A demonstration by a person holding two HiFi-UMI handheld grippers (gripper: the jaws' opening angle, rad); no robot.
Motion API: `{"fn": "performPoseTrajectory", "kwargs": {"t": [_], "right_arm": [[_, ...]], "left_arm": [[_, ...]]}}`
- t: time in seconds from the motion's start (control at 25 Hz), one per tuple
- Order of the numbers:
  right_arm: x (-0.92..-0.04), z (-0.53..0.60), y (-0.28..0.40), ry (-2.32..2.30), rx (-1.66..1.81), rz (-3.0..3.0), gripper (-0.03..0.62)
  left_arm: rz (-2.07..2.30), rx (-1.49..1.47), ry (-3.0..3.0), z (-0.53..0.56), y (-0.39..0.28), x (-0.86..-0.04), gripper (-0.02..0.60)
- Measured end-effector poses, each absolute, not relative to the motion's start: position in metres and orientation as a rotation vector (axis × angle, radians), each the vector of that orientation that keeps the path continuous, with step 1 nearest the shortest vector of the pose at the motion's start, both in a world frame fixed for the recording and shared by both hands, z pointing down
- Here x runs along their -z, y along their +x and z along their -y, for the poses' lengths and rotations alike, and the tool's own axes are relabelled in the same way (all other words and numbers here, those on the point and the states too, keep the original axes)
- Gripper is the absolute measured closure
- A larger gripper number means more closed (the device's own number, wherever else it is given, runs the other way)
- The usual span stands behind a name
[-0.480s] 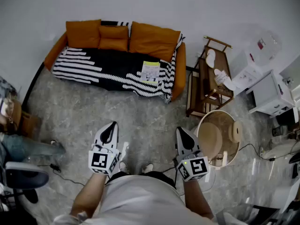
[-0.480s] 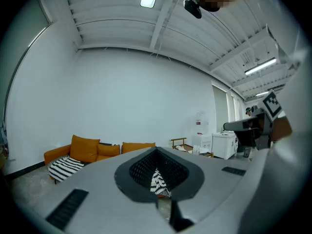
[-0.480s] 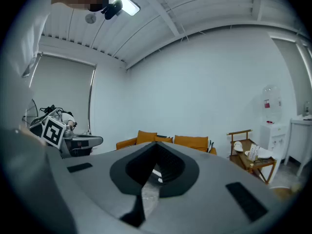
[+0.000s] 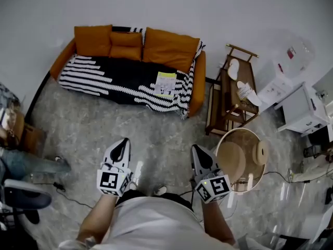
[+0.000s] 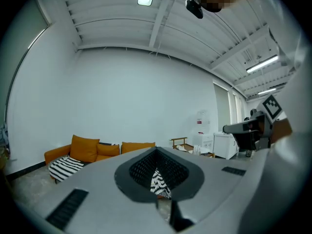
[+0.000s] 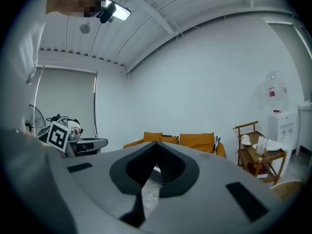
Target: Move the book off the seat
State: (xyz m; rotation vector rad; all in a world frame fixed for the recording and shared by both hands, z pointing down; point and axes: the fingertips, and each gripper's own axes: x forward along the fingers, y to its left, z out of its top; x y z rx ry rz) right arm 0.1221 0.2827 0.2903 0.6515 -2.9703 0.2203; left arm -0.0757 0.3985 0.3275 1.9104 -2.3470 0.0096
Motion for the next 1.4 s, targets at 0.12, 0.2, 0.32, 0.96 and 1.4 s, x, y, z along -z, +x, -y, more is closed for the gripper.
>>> {"fn": "performPoseTrajectory", "kwargs": {"t": [0.12, 0.2, 0.32, 0.96, 1.4], "right_arm": [[-0.296, -0.273, 0.134, 0.624, -0.243, 2.967, 0.572], [-0.301, -0.264, 0.142, 0.622, -0.262, 2.963, 0.572], [-0.313, -0.25, 0.151, 0.635, -0.321, 2.944, 0.572], [-0.359, -0.106, 0.05, 0.697, -0.411, 2.769, 0.572], [-0.348, -0.011, -0.103, 0.656, -0.386, 2.726, 0.572]], "left_arm": [[2.357, -0.021, 1.901, -0.391, -0.062, -0.326, 0.566], [2.36, -0.022, 1.885, -0.387, -0.055, -0.327, 0.566], [2.355, -0.035, 1.861, -0.381, -0.051, -0.331, 0.566], [2.206, 0.032, 1.89, -0.209, -0.154, -0.375, 0.566], [2.09, 0.061, 1.921, -0.111, -0.275, -0.376, 0.566]]}}
